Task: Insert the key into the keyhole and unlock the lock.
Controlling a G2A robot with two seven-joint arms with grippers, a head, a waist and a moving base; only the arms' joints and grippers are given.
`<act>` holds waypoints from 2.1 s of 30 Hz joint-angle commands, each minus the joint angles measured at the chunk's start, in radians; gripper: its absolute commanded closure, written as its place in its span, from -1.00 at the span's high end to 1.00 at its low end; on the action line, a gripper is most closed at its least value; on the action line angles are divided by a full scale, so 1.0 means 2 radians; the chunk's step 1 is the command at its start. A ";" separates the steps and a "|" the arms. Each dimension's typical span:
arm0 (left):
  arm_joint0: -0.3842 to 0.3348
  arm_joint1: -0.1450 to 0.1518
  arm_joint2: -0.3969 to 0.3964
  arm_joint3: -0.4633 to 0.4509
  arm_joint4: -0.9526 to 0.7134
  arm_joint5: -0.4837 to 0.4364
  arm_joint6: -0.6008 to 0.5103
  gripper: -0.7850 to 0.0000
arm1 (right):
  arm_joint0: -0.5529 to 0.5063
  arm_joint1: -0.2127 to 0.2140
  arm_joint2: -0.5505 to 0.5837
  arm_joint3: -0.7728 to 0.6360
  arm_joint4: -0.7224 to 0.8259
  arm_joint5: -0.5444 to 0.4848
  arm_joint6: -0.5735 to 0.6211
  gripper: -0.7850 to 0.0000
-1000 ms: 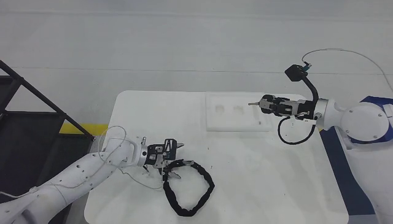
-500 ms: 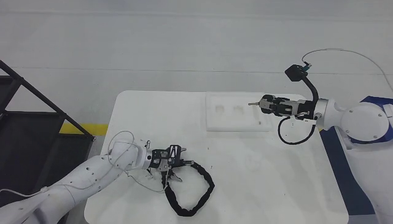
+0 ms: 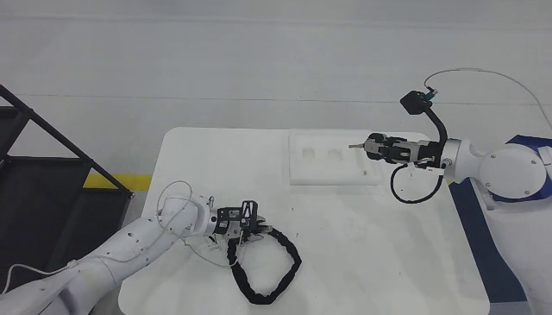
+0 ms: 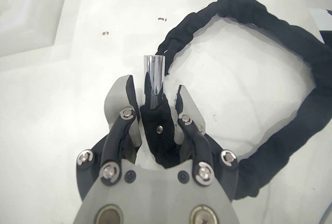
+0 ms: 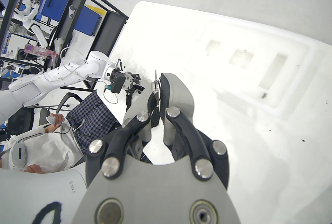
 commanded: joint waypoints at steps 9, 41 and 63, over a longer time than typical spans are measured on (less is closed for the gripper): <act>0.000 -0.009 -0.012 0.000 -0.002 -0.001 0.010 -1.00 | 0.000 0.000 0.000 0.000 0.000 0.000 0.000 -1.00; 0.022 0.011 -0.147 -0.159 -0.124 -0.045 0.140 -1.00 | 0.005 0.005 -0.008 -0.090 0.074 0.037 0.073 -1.00; -0.026 -0.037 -0.111 -0.122 -0.110 -0.006 0.139 -1.00 | 0.006 0.008 -0.016 -0.110 0.094 0.066 0.076 -1.00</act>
